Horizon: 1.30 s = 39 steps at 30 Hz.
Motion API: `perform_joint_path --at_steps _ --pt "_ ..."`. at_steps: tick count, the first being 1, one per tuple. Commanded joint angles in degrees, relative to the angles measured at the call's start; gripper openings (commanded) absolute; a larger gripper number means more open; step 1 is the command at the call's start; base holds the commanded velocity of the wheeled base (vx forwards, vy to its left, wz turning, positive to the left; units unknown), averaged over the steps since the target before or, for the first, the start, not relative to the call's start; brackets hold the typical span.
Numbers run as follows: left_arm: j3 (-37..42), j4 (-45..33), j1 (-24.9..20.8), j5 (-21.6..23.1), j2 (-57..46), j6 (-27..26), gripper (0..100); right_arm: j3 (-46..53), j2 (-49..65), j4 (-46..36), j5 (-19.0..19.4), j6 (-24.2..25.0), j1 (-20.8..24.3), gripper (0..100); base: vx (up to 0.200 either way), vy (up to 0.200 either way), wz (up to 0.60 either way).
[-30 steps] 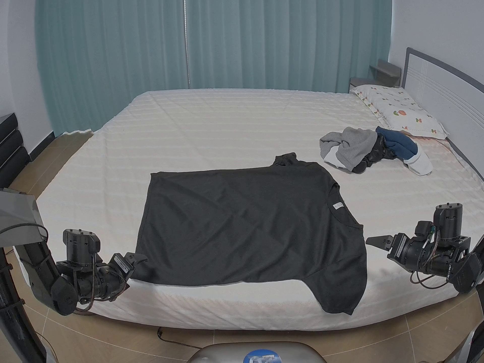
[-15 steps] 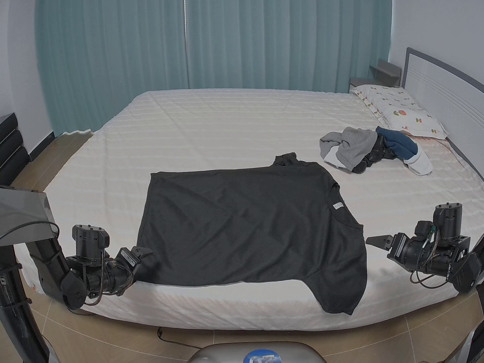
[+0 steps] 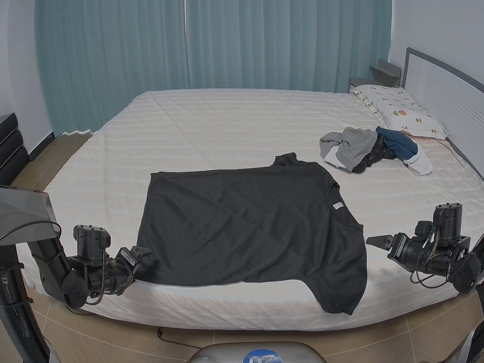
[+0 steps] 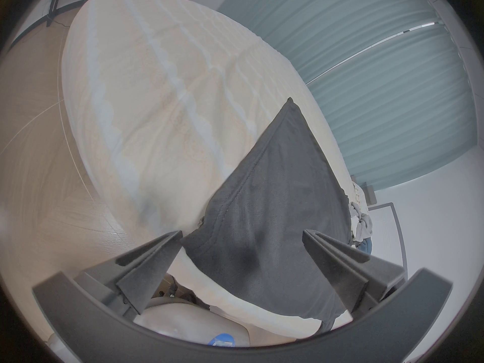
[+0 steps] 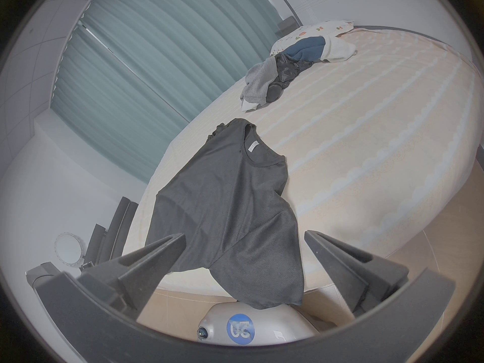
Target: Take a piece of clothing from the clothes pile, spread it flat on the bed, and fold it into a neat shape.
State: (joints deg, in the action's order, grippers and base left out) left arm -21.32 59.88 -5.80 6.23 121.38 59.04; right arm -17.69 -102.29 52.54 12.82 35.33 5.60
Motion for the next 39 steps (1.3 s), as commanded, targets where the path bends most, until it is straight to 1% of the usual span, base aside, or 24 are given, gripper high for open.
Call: perform_joint_path --at_steps 1,9,10,16,22,27,30,35,37,39 --pt "-0.91 0.06 0.09 -0.16 1.23 -0.15 100 0.02 -0.01 0.02 0.01 0.00 0.12 100 0.000 0.000 0.00" --pt "0.40 0.06 0.09 -0.34 0.70 -0.15 100 -0.07 -0.54 0.02 0.01 0.00 -0.15 100 0.000 0.000 0.00" --pt "0.40 0.15 0.27 -0.60 0.61 -0.15 0 0.02 -0.54 0.02 0.01 0.00 -0.15 100 0.000 0.000 0.00" --pt "0.49 0.15 0.35 -1.22 0.52 -0.15 0 0.02 -0.54 0.02 0.01 0.00 -0.15 100 0.000 0.000 0.00" --pt "1.55 0.15 0.35 -3.50 0.17 -0.06 0 0.11 -0.54 -0.07 0.10 0.00 -0.06 100 0.000 0.000 0.00" --pt "2.69 0.15 0.27 -3.50 -2.03 0.20 0 0.64 -1.77 -0.07 1.68 -0.17 -0.32 100 0.000 0.000 0.00" --pt "3.66 0.15 0.27 -3.50 -3.34 0.38 0 0.64 -3.00 -0.07 1.68 -0.17 -0.85 100 0.000 0.000 0.00" --pt "4.97 0.24 0.53 -1.83 -3.26 0.46 0 0.46 -4.58 -0.07 3.00 -0.52 -1.11 100 0.000 0.000 0.00" --pt "4.97 0.24 0.62 -0.52 -3.08 0.55 0 0.02 -6.08 -0.07 3.00 -0.88 -1.11 100 0.000 0.000 0.00" --pt "5.06 0.24 0.62 -0.16 -3.17 0.46 0 -0.68 -8.10 0.11 2.91 -0.96 -1.20 100 0.000 0.000 0.00"
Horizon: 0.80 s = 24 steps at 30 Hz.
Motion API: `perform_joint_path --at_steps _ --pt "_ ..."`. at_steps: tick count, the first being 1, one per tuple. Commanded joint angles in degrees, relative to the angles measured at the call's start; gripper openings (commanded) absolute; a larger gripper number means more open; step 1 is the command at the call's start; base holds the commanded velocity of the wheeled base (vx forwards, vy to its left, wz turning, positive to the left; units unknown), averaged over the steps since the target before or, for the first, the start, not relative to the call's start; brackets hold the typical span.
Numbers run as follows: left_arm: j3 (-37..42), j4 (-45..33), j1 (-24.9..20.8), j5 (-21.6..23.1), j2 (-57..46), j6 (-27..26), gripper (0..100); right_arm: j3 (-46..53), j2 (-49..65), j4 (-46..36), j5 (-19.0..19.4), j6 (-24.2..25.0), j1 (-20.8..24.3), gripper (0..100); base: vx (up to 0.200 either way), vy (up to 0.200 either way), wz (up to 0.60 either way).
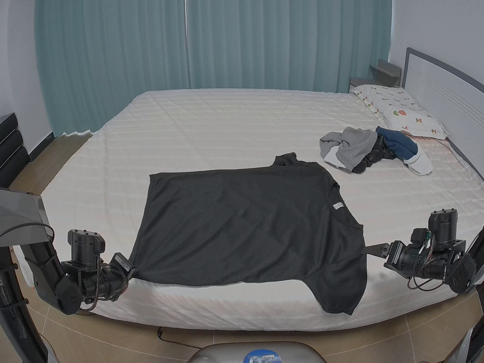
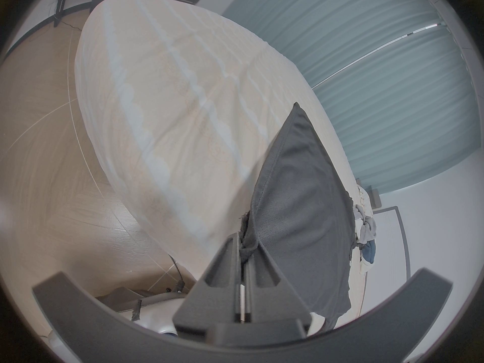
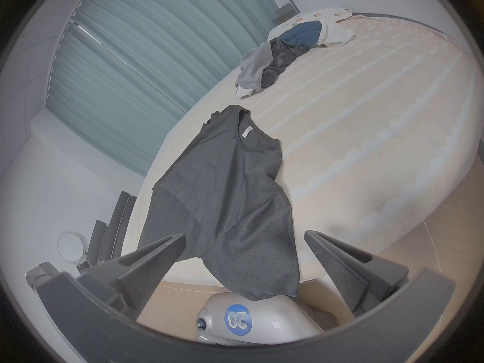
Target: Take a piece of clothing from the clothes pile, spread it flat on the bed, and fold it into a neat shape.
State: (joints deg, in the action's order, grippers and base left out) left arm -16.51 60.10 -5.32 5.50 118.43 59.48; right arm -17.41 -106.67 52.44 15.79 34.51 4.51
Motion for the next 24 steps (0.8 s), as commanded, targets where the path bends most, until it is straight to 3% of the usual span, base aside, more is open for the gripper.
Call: perform_joint_path --at_steps 1,8,22,23,24 --pt "0.25 0.02 0.13 0.57 -0.31 0.02 0 -2.10 -4.87 0.38 0.03 -0.32 -0.20 100 0.000 0.000 0.00" --pt "0.25 0.19 2.24 0.83 -0.75 0.02 0 -9.57 -11.81 0.03 -0.67 -3.57 -1.61 100 0.000 0.000 0.00" --pt "2.09 6.17 2.94 0.65 -0.48 -0.24 0 -21.00 -22.27 -0.24 -0.41 -3.22 -2.40 100 0.000 0.000 0.00" --pt "2.09 6.17 2.94 0.65 -0.39 -0.33 0 -21.53 -22.88 -0.15 -0.58 -3.22 -2.31 0 0.000 0.000 0.00" --pt "2.27 6.26 2.94 0.65 -0.22 -0.33 0 -22.49 -23.67 -0.06 -0.67 -3.22 -2.31 0 0.000 0.000 0.00"
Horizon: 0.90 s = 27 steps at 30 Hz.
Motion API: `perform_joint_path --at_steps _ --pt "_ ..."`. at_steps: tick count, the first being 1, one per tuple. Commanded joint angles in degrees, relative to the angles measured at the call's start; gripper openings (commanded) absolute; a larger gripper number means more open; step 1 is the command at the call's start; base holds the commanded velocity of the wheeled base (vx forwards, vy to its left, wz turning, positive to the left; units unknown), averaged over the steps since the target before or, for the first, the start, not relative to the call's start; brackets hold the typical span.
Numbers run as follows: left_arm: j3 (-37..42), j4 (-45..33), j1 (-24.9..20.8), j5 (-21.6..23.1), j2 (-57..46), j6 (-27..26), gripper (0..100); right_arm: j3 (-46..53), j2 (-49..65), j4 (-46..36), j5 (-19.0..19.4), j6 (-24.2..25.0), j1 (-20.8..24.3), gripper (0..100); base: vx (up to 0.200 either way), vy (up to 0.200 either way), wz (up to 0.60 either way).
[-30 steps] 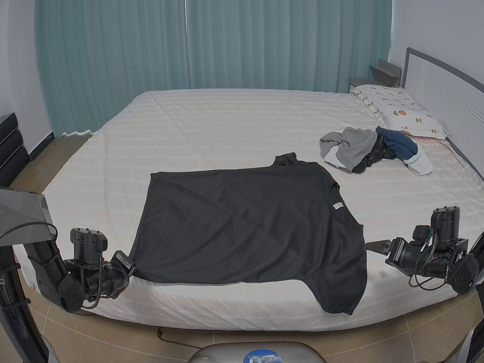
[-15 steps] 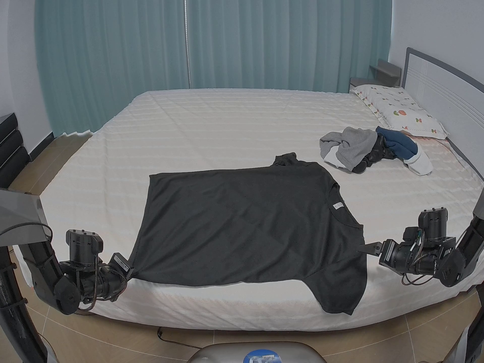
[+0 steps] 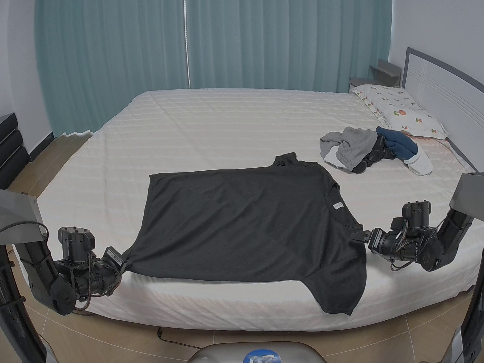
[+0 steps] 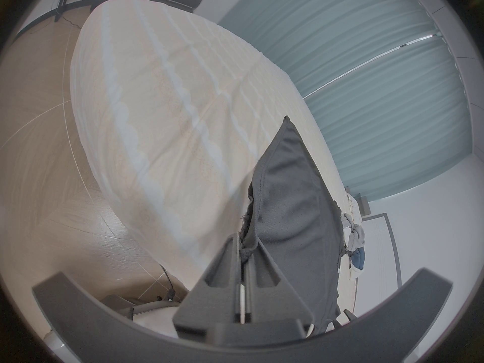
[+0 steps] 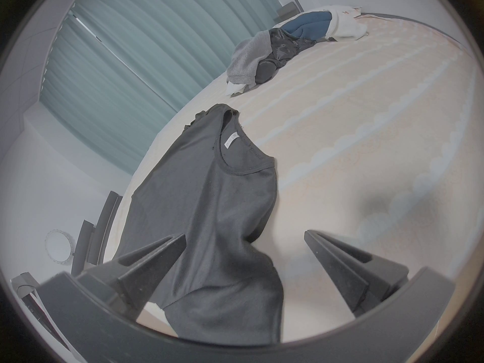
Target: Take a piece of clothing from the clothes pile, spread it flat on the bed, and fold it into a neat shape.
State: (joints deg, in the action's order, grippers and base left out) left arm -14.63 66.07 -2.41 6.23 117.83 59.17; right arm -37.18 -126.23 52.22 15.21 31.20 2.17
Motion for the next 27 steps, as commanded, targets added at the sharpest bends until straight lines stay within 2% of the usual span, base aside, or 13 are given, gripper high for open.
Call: perform_joint_path --at_steps 1,10,22,23,27 --pt "0.57 0.28 0.04 -0.08 0.47 -0.11 0 -3.60 -4.55 -0.02 -0.10 0.09 -0.06 0 0.000 0.000 0.00" --pt "0.48 0.37 0.04 -0.08 0.47 -0.20 0 -10.98 -6.39 -0.02 -0.10 0.09 -1.20 0 0.000 0.000 0.00" --pt "0.57 0.37 0.04 -0.08 0.55 -0.11 0 -13.97 -7.10 -0.11 -0.10 0.01 -0.59 0 0.000 0.000 0.00" --pt "0.57 0.37 -0.05 -0.08 0.55 -0.11 0 -13.97 -7.18 -0.11 -0.10 -0.08 -0.59 100 0.000 0.000 0.00" --pt "0.57 0.37 0.04 -0.08 0.55 -0.11 0 -14.06 -7.80 0.69 -0.10 0.09 -0.85 100 0.000 0.000 0.00"
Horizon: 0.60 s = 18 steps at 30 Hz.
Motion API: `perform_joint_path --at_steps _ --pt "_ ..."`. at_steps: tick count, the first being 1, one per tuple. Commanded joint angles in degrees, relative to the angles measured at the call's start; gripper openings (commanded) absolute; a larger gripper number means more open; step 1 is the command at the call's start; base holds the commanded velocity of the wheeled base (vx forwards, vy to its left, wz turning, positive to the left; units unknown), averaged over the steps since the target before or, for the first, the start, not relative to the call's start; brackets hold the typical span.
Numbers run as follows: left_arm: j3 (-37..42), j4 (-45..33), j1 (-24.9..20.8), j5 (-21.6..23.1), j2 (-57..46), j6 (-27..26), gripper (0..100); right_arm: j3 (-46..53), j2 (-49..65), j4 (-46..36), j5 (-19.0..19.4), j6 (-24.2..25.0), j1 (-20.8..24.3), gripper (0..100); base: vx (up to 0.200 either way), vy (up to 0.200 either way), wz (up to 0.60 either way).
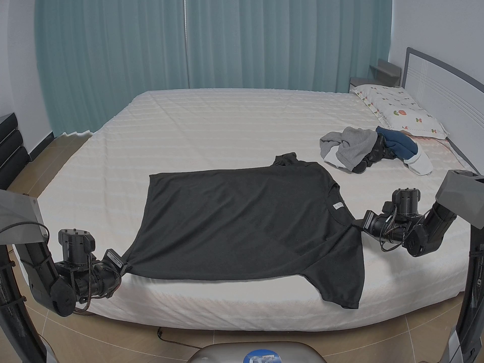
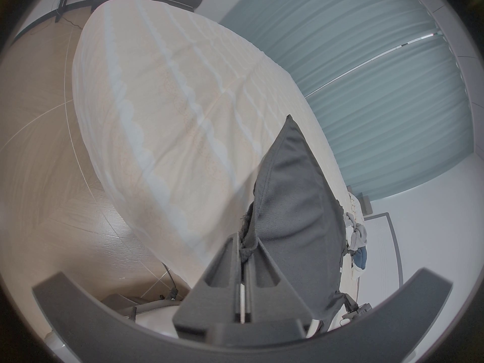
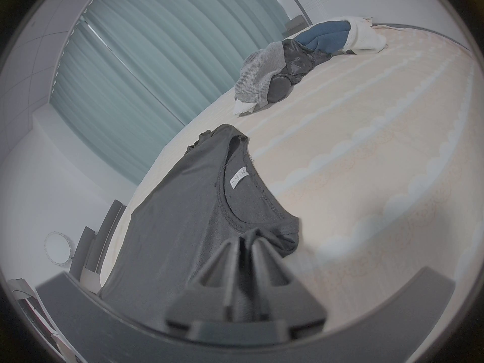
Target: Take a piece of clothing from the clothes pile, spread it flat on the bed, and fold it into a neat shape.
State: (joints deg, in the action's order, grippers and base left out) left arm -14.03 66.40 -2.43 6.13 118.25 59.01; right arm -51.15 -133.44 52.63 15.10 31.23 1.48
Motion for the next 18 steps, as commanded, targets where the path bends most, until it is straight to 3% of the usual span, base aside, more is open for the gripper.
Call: perform_joint_path --at_steps 1,4,9,10,12,18 --pt "-0.03 0.04 0.05 0.02 0.23 0.14 0 -0.09 -0.51 0.37 0.10 0.06 -0.60 100 0.000 0.000 0.00" --pt "-0.03 0.04 0.05 0.02 0.40 0.14 0 0.70 0.28 0.37 0.10 0.06 -1.48 100 0.000 0.000 0.00" --pt "-0.12 0.04 0.05 0.02 0.76 0.05 0 7.47 6.96 0.28 3.79 -0.73 -3.94 100 0.000 0.000 0.00" --pt "-0.12 0.04 0.05 0.02 0.84 0.05 0 11.78 9.86 0.20 8.54 -2.32 -4.64 100 0.000 0.000 0.00" --pt "-0.21 0.04 0.05 0.02 1.11 0.05 0 15.64 11.80 0.20 12.23 -4.60 -5.43 100 0.000 0.000 0.00" --pt "-0.12 0.04 0.32 0.20 1.28 0.14 0 23.55 12.59 0.28 15.31 -12.25 -5.52 100 0.000 0.000 0.00"
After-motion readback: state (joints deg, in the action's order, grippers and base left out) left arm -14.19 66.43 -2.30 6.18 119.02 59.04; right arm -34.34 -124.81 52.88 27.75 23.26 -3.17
